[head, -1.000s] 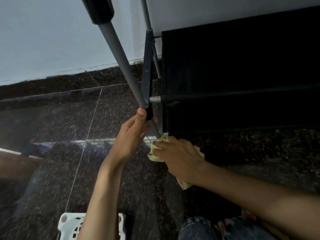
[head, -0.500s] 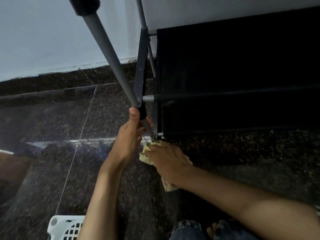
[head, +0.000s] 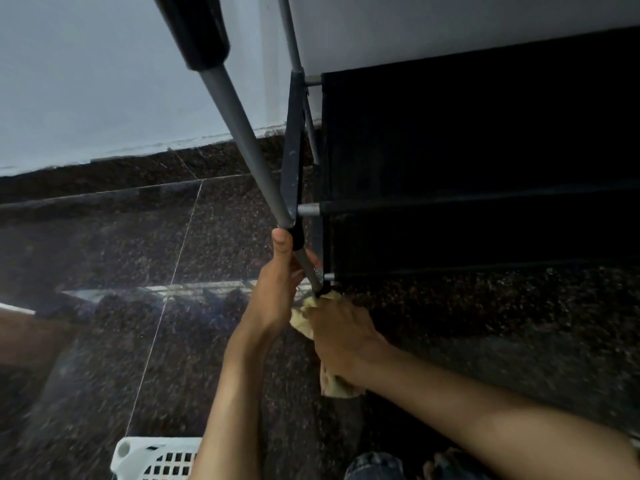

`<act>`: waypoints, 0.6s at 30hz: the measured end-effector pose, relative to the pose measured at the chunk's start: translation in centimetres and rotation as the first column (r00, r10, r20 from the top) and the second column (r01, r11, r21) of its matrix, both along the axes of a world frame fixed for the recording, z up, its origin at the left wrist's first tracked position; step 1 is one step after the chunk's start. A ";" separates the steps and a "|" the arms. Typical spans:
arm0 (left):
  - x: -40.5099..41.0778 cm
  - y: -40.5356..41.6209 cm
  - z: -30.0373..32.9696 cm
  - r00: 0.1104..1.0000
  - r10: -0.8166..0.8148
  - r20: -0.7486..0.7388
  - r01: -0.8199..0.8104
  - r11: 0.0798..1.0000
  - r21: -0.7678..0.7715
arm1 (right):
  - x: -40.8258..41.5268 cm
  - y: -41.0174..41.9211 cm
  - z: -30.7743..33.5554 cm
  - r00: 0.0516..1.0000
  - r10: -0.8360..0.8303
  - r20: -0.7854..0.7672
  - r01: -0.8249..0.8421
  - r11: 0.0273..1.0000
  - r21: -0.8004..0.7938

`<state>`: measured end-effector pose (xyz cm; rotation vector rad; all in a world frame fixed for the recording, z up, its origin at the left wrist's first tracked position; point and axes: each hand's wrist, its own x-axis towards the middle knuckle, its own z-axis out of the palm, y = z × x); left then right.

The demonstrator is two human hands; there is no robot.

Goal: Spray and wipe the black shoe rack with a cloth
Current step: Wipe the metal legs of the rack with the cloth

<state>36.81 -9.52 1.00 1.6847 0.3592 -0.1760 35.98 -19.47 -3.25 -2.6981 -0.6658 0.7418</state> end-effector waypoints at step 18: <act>0.2 -1.2 -1.4 0.986 0.159 0.054 -0.161 0.986 0.036 | -0.9 -2.1 1.9 0.998 0.049 0.049 -0.052 0.997 0.055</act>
